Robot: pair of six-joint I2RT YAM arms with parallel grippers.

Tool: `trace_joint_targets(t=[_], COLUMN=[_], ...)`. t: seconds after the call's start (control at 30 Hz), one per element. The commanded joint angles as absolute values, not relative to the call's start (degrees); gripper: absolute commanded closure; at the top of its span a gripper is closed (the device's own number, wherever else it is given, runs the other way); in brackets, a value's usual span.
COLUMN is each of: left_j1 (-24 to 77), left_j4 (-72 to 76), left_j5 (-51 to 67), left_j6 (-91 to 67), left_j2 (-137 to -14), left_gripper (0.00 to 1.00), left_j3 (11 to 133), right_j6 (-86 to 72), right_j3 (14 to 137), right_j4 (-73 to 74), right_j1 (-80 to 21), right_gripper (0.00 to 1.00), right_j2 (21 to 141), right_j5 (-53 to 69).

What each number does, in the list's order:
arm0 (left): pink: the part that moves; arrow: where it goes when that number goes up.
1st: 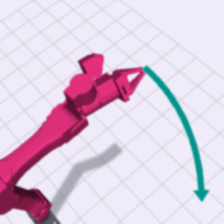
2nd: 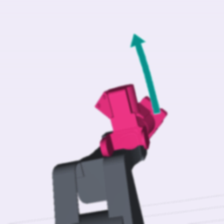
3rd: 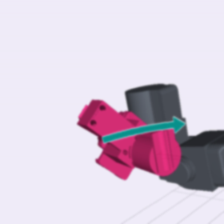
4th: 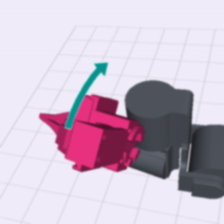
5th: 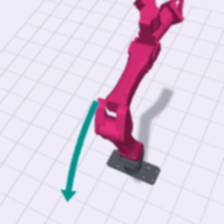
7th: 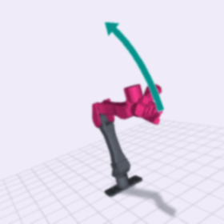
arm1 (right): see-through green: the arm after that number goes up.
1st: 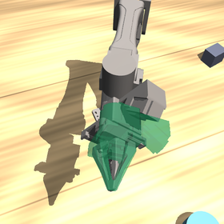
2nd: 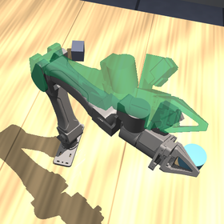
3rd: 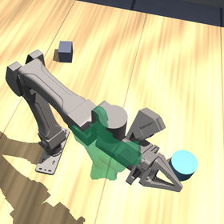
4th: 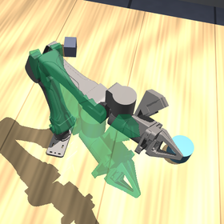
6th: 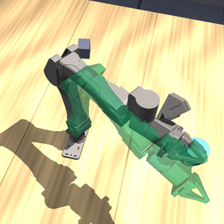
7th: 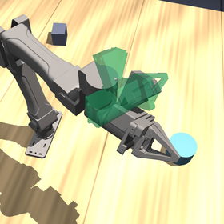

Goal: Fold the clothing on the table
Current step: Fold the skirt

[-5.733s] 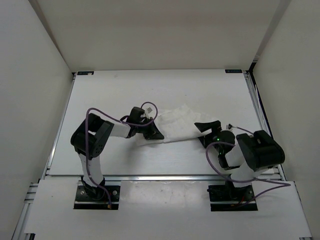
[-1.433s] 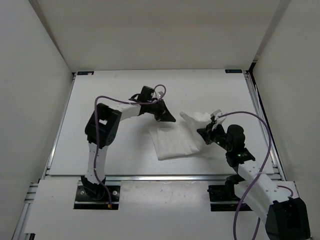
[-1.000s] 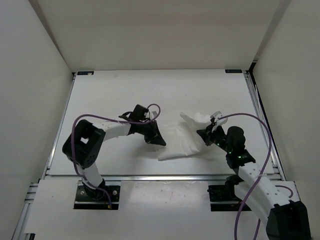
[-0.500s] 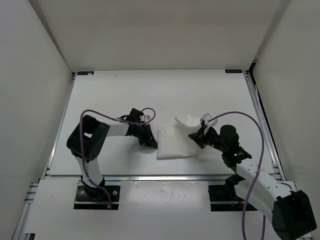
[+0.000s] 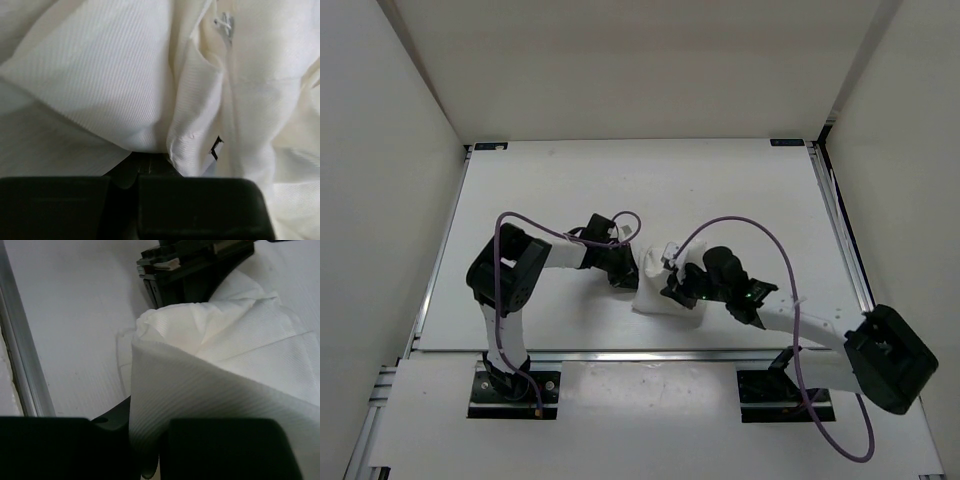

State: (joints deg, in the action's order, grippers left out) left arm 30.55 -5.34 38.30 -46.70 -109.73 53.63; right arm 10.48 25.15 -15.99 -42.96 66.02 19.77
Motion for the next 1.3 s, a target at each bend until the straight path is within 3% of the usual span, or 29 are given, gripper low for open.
trace_joint_targets(t=[0.0, 0.1, 0.23, 0.3, 0.37, 0.67, 0.97, 1.07, 1.13, 1.17, 1.27], left_j1=[29.53, 29.44, 29.0, 28.22, 27.78, 23.3, 20.75, 19.34, 17.67, 17.14, 12.76], left_j4=[-6.16, -6.07, -6.33, -6.42, -7.2, -7.74, -9.49, -11.42, -13.0, -13.62, -15.03], left_j5=[34.71, 35.06, 36.04, 36.12, 36.12, 35.86, 37.0, 36.74, 36.82, 36.74, 37.53], left_j6=[-45.61, -45.62, -45.7, -45.53, -45.53, -44.74, -43.68, -42.46, -41.49, -40.88, -40.43], left_j2=[-109.34, -109.34, -109.95, -110.12, -109.69, -106.61, -104.68, -103.45, -101.7, -101.34, -98.09], left_gripper=[1.0, 1.0, 1.0, 1.0, 1.0, 1.0, 1.0, 1.0, 1.0, 1.0, 1.0], left_j3=[50.71, 50.8, 51.33, 51.15, 50.98, 48.51, 47.55, 47.2, 47.46, 47.72, 48.25], right_j6=[15.03, 16.87, 16.88, 17.05, 17.23, 14.51, -2.5, -13.84, -19.14, -21.34, -23.81], right_j3=[30.49, 32.51, 33.67, 31.39, 29.27, 27.6, 27.7, 26.63, 26.63, 26.28, 25.67], right_j4=[-16.18, -12.33, -7.3, -9.04, -9.84, -9.93, -16.58, -22.31, -24.25, -24.61, -25.92], right_j1=[-47.45, -49.92, -49.22, -49.05, -48.17, -47.37, -39.05, -28.41, -20.34, -19.43, -17.75], right_gripper=[0.83, 0.6, 0.55, 0.17, 0.01, 0.03, 0.23, 0.67, 0.83, 0.99, 1.0], right_j2=[70.74, 74.51, 72.88, 68.06, 62.86, 59.51, 53.53, 55.18, 57.56, 58.61, 58.02], right_j5=[13.99, 7.06, 4.31, 3.52, 6.06, 16.06, 26.27, 33.89, 39.62, 41.81, 42.1])
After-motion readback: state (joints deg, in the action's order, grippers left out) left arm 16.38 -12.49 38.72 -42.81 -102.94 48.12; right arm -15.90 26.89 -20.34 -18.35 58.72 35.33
